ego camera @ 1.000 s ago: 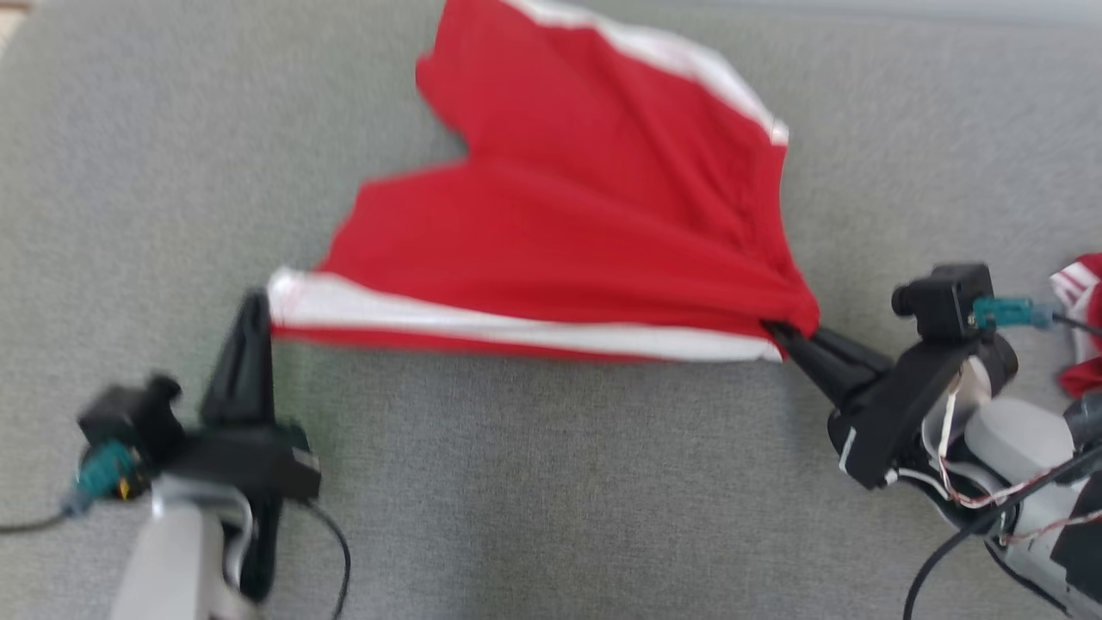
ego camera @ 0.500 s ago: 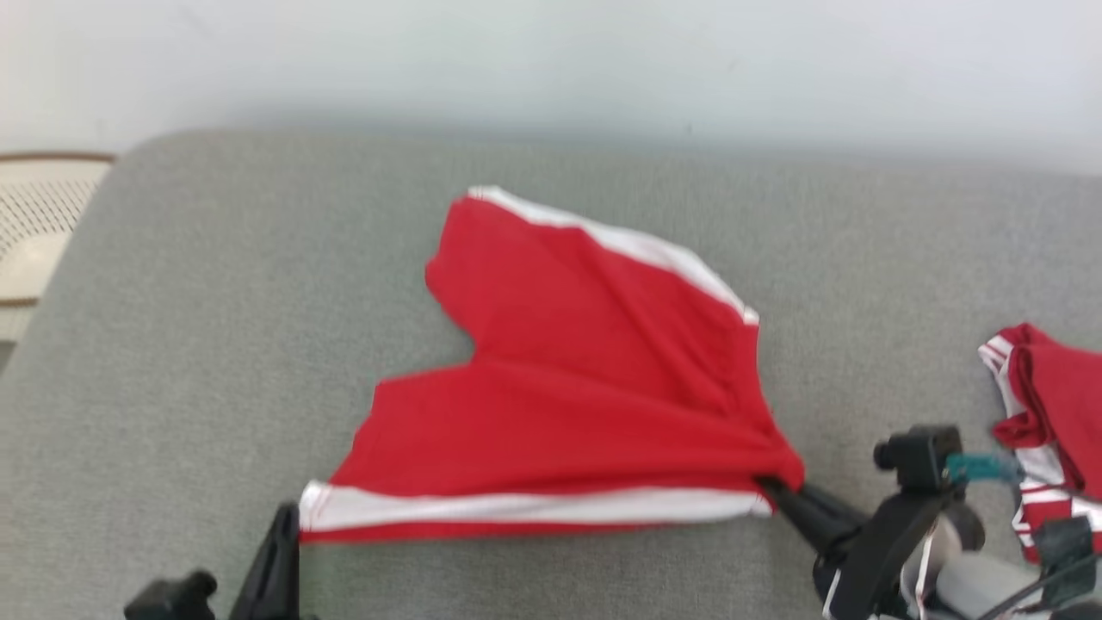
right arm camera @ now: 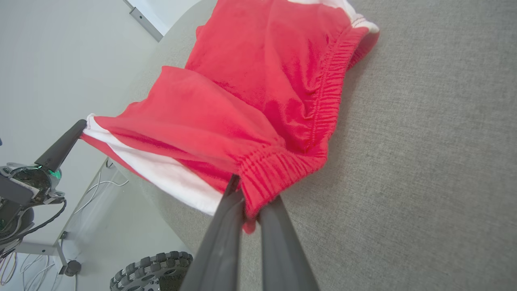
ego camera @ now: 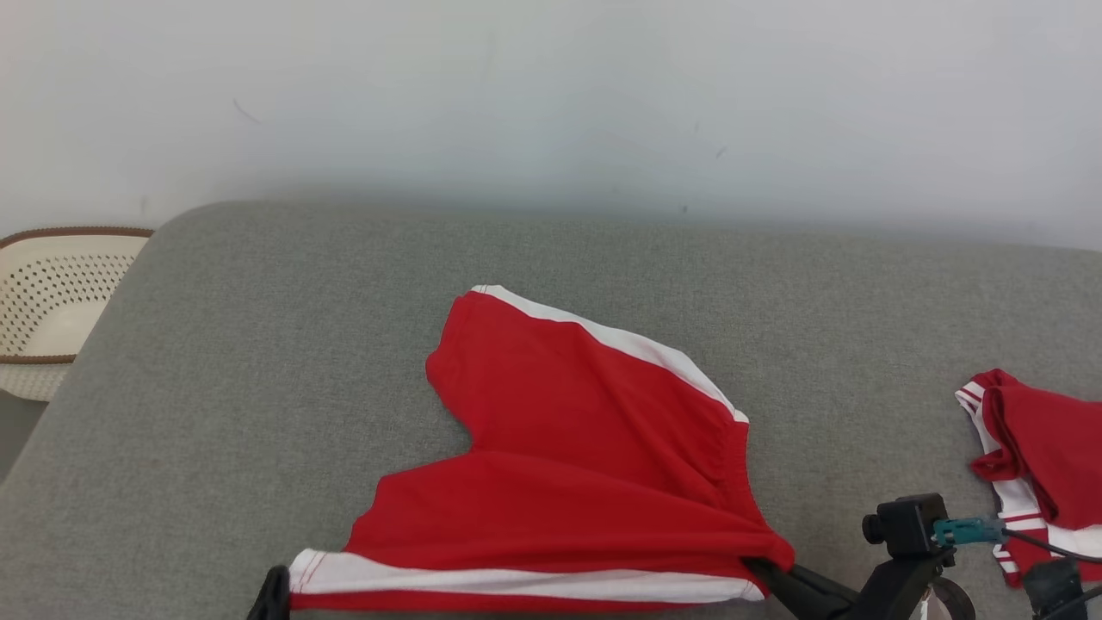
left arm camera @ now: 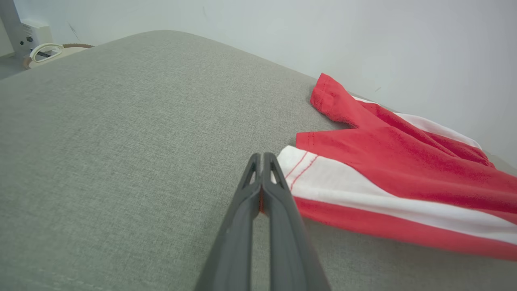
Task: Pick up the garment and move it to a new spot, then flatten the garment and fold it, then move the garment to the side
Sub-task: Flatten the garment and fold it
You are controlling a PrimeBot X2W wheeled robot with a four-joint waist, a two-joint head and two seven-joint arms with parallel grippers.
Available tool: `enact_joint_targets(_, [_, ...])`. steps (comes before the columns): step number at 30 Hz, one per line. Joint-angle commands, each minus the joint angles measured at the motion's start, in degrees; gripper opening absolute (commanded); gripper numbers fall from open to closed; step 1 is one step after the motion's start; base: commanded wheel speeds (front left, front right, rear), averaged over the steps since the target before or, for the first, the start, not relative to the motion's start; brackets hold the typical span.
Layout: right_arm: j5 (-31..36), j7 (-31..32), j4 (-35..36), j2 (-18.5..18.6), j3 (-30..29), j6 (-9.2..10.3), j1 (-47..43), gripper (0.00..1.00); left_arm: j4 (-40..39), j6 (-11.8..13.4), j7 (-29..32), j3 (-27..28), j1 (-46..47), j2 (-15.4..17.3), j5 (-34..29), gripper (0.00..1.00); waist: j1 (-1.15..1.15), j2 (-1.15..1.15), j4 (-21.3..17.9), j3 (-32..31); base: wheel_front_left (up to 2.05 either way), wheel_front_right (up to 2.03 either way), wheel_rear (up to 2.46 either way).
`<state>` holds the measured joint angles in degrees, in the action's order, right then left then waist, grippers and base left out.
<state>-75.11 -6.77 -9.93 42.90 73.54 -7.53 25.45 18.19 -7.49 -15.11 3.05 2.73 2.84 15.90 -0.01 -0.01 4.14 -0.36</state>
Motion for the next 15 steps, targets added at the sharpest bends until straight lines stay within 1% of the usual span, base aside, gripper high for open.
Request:
enact_joint_targets(1, [-0.9, -0.9, 0.0, 0.4, -0.1, 0.09, 1.1, 0.00, -0.9, 0.1, 0.0, 0.2, 1.5, 0.1, -0.4, 0.00, 0.01, 0.01, -0.1, 0.6, 0.00, 0.00, 0.00])
enact_joint_targets(4, [-3.9, -3.0, -0.6, 0.0, -0.5, 0.09, 2.5, 0.00, -3.0, 0.1, 0.0, -0.9, 5.2, 0.1, -1.3, 0.00, 0.01, 0.01, -0.1, 2.2, 0.00, 0.00, 0.00])
enact_joint_targets(8, [-9.5, -4.3, -1.7, -1.1, -2.8, 0.08, 5.2, 0.00, -4.1, 0.1, 0.0, -3.6, 13.9, 0.1, -1.8, 0.00, 0.01, 0.01, -0.3, 6.4, 0.00, 0.00, 0.00])
enact_joint_targets(10, [-12.1, -4.5, -1.6, -1.5, -4.5, 0.08, 7.3, 0.00, -2.9, 0.1, 0.0, -5.3, 18.7, 0.5, -2.0, 0.00, 0.01, 0.01, -0.6, 9.3, 0.00, 0.00, 0.00])
enact_joint_targets(14, [-15.0, -4.8, -1.5, -2.7, -7.9, 0.06, 10.9, 0.00, 0.4, 0.1, 0.0, -8.6, 28.4, 0.8, -3.4, 0.00, 0.01, 0.01, -1.5, 14.7, 0.00, 0.00, 0.00])
enact_joint_targets(15, [-15.0, -4.8, -1.5, -2.7, -7.9, 0.06, 10.9, 0.00, 0.4, 0.1, 0.0, -8.6, 28.4, 0.8, -3.4, 0.00, 0.01, 0.01, -1.5, 14.7, 0.00, 0.00, 0.00])
